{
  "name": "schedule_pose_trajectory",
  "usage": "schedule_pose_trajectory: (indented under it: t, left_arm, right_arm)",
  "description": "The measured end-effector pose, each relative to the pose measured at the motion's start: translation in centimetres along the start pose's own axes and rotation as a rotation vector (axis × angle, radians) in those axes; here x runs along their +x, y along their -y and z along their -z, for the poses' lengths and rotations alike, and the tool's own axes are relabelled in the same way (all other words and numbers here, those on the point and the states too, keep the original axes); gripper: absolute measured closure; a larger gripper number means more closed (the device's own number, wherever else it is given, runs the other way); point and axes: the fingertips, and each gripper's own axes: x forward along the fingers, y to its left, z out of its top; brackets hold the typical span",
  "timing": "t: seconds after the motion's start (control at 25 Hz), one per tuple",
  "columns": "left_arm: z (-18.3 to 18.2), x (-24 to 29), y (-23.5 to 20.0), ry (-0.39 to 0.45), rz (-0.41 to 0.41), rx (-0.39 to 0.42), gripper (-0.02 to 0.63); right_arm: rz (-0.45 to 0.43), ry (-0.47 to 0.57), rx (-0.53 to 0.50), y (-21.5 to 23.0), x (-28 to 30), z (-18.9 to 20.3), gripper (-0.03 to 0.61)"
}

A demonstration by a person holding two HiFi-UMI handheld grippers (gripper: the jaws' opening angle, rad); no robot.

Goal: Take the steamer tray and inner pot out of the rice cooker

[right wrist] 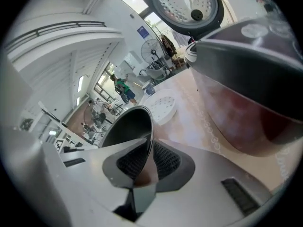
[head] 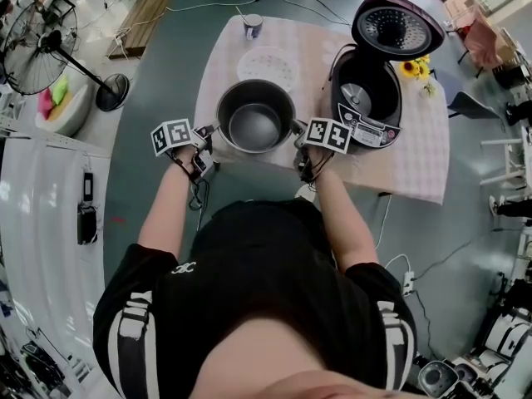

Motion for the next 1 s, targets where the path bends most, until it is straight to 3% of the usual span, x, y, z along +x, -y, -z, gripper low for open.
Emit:
schedule_pose_trajectory:
  t: [0.08, 0.24, 0.32, 0.4, 0.52, 0.64, 0.8, 1.0]
  left_arm:
    - [-0.2, -0.2, -0.2, 0.025, -0.061, 0.121, 0.602]
    - [-1.9, -1.6, 0.0, 0.105, -0.288, 0.512, 0.455]
    - [-3.4, -2.7, 1.6, 0.185, -0.346, 0.681, 0.439]
    - [-4.9, -3.9, 4.3, 0.285, -0.356, 0.794, 0.437]
    - [-6.5, -5.7, 9.4, 0.432, -0.336, 0.918, 0.438]
    - [-7.1, -7.1, 14.7, 0.531, -0.296, 1.013, 0.453]
    - [-6.9, -8.8, 21.0, 0.66, -0.246, 1.077, 0.592]
    - [-5.0, -8.8, 26.4, 0.694, -0.137, 1.134, 0.611]
  right_arm:
    - [0.056, 0.031, -0.104, -0.1, -0.2, 0.0, 0.529]
    - [0.187, 0.089, -0.343, -0.7, -1.1, -0.5, 0.52]
    - [0.245, 0.187, -0.447, -1.4, -2.3, -2.0, 0.521]
    - [0.269, 0.33, -0.537, -2.9, -4.0, -4.1, 0.522]
    - [0.249, 0.582, -0.641, -6.8, -7.9, -7.4, 0.522]
    - [0.201, 0.783, -0.68, -10.6, -12.6, -9.6, 0.522]
    - [0.126, 0.907, -0.628, -13.2, -17.8, -11.1, 0.58]
    - [0.078, 0.988, -0.593, -14.1, -22.5, -12.1, 0.58]
